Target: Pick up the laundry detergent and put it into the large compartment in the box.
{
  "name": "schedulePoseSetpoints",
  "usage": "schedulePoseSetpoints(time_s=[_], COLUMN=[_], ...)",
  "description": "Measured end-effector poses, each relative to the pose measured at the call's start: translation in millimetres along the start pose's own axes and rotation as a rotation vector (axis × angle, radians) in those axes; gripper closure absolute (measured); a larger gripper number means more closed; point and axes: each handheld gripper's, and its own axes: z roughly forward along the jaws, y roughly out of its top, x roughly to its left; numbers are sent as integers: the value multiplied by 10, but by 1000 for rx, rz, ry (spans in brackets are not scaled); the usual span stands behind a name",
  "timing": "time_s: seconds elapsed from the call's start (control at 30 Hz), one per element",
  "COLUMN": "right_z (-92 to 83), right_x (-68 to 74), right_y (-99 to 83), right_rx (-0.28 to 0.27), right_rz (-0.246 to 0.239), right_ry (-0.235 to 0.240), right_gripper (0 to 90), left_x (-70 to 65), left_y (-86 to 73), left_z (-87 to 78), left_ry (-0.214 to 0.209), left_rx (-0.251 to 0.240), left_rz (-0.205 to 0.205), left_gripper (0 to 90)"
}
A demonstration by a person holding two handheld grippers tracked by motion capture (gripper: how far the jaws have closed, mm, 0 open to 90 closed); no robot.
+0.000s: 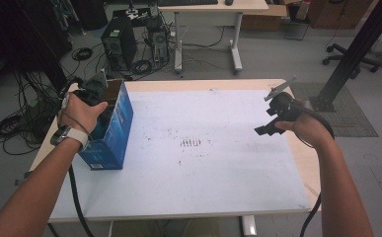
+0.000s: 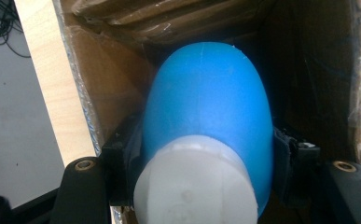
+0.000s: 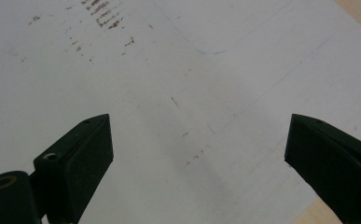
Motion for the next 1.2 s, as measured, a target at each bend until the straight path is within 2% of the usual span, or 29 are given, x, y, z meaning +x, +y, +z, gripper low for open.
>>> schedulePoseSetpoints(time_s=[0.5, 0.67, 0.73, 1.2], right_z=[12, 15, 15, 13], right_x=[1, 1, 4, 28], right_y=[-10, -14, -12, 8], right_rx=[4, 6, 7, 6], right_rz=[0, 1, 1, -5], right_ry=[3, 3, 3, 5], right_gripper=[78, 77, 77, 77], left_x=[-16, 10, 21, 56], left_y=[13, 15, 15, -7], left_z=[11, 2, 8, -16], left_ry=[1, -11, -15, -41], left_rx=[-1, -4, 8, -7], left_rz=[9, 2, 3, 4], left_gripper=[377, 373, 353, 279])
